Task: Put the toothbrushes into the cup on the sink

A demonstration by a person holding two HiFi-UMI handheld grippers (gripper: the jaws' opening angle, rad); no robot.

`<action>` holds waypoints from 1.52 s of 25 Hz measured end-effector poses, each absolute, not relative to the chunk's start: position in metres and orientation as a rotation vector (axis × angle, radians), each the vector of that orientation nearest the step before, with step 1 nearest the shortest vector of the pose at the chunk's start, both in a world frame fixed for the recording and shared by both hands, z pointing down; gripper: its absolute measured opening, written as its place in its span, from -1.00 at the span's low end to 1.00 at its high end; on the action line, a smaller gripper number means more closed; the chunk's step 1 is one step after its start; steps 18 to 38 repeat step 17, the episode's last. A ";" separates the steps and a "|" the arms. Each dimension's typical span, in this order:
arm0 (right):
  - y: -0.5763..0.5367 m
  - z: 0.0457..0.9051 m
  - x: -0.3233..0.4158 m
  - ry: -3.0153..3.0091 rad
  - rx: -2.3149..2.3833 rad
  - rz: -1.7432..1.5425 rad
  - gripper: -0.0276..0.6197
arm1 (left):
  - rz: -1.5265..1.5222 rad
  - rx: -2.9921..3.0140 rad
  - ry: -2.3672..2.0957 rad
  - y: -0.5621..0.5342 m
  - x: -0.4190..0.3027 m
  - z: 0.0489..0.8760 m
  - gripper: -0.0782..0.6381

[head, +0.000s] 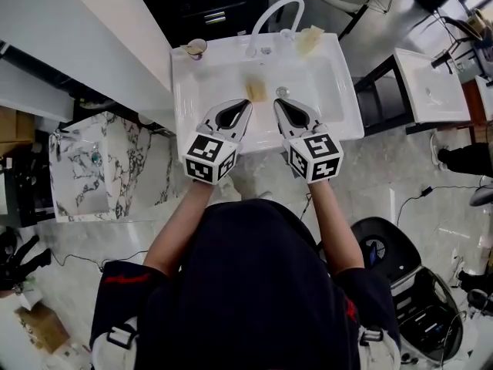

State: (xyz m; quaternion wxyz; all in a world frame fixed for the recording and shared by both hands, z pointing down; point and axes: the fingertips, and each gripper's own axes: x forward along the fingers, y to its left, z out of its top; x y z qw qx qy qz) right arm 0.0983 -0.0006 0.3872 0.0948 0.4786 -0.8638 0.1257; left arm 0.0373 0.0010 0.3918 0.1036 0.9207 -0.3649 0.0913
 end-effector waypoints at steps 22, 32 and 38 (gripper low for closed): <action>0.040 0.393 0.103 -2.582 1.380 0.384 -0.81 | 0.226 2.665 -1.185 0.034 0.025 0.389 -0.72; 0.040 0.393 0.103 -2.582 1.380 0.384 -0.81 | 0.226 2.665 -1.185 0.034 0.025 0.389 -0.72; 0.040 0.393 0.103 -2.582 1.380 0.384 -0.81 | 0.226 2.665 -1.185 0.034 0.025 0.389 -0.72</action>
